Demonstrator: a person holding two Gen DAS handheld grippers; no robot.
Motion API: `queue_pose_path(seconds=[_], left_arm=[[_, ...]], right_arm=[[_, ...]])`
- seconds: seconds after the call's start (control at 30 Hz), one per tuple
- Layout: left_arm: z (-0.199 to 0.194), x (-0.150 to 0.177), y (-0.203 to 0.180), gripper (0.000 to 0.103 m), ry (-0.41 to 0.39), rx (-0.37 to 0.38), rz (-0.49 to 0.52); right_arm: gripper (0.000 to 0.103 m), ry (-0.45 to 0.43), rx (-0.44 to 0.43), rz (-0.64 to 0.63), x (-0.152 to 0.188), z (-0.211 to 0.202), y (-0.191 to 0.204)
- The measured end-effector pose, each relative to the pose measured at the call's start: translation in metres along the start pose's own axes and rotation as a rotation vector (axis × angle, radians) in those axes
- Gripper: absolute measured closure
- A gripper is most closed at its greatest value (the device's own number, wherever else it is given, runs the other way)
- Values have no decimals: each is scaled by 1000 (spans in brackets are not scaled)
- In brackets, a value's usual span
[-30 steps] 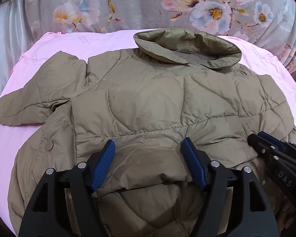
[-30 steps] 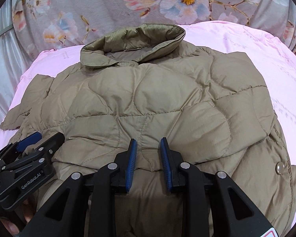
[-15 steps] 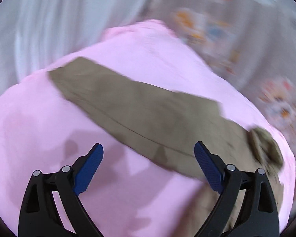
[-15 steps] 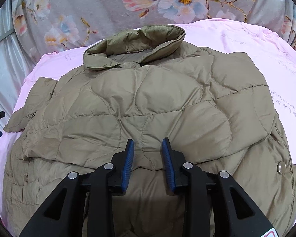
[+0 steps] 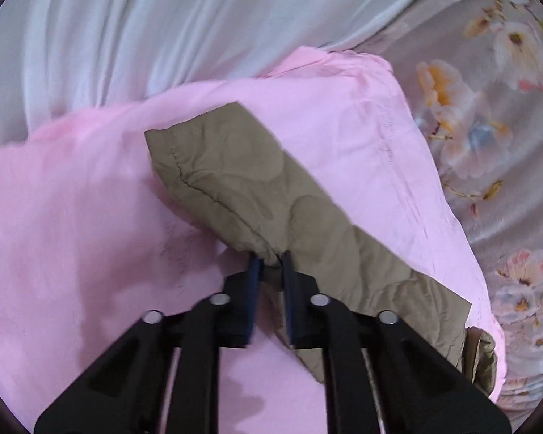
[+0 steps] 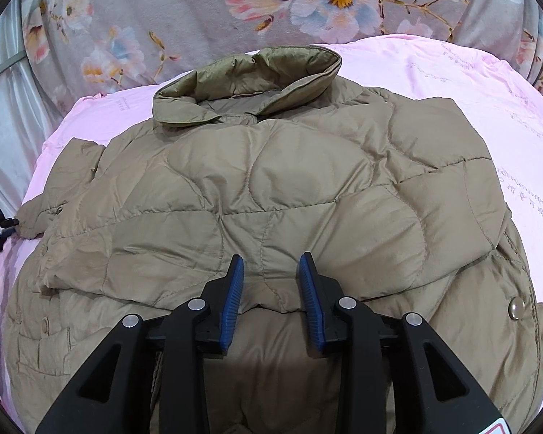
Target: Fold large clothes
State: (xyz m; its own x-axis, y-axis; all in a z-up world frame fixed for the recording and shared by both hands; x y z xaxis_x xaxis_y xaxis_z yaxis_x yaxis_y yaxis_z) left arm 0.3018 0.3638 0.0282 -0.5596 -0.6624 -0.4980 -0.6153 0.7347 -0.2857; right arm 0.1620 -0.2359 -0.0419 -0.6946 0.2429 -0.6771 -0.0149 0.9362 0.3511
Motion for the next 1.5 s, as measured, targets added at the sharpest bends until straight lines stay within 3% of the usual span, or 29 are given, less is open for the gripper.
queue_pose_path(seconds=[0.2, 0.33, 0.43, 0.53, 0.63, 0.67, 0.73, 0.77, 0.8, 0.9, 1.13, 1.33, 1.5], left_arm=[[-100, 8, -89, 102, -206, 131, 186], [-185, 52, -161, 102, -328, 273, 357], [-238, 108, -217, 102, -361, 393, 508], [-265, 174, -264, 102, -318, 484, 653], [-263, 238, -295, 98, -220, 542, 763], [-256, 260, -302, 94, -177, 542, 795], [-235, 294, -307, 73, -76, 544, 831], [-226, 301, -305, 45, -30, 556, 825], [-213, 306, -300, 34, 27, 576, 788], [-192, 303, -281, 34, 98, 582, 713], [-139, 242, -223, 34, 156, 450, 524], [-86, 201, -182, 34, 212, 350, 349], [-49, 181, -160, 34, 300, 359, 192]], right_arm=[[68, -8, 6, -2, -1, -1, 1], [41, -75, 46, -30, -4, -15, 8], [34, -157, 70, -47, -5, -39, 12], [31, -192, 59, -21, -3, -64, 9], [29, -206, 67, 1, 0, -87, -1], [29, -209, 74, 7, 1, -96, -6], [27, -216, 84, 23, 5, -110, -14], [25, -220, 87, 32, 8, -116, -18], [25, -222, 87, 43, 10, -121, -24], [24, -217, 78, 81, 12, -134, -39], [24, -195, -28, 164, -11, -128, -57], [24, -124, -92, 187, -55, -77, -54], [24, -60, -129, 285, -73, -28, -66]])
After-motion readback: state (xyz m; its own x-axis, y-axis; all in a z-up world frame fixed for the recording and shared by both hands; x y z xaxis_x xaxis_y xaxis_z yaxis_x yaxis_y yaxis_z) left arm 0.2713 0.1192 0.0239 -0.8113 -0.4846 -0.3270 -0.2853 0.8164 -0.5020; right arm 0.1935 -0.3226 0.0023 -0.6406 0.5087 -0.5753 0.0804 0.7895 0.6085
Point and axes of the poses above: each gripper's, at about its wrist camera, not at the fingertips, and z roughly the way its jaws point, y to its left, x to its underside, the point moved 2 cm from there along z, roughly the way its jaws point, and after that the axes turned 14 degrees about -x, right-handed, at the moved point
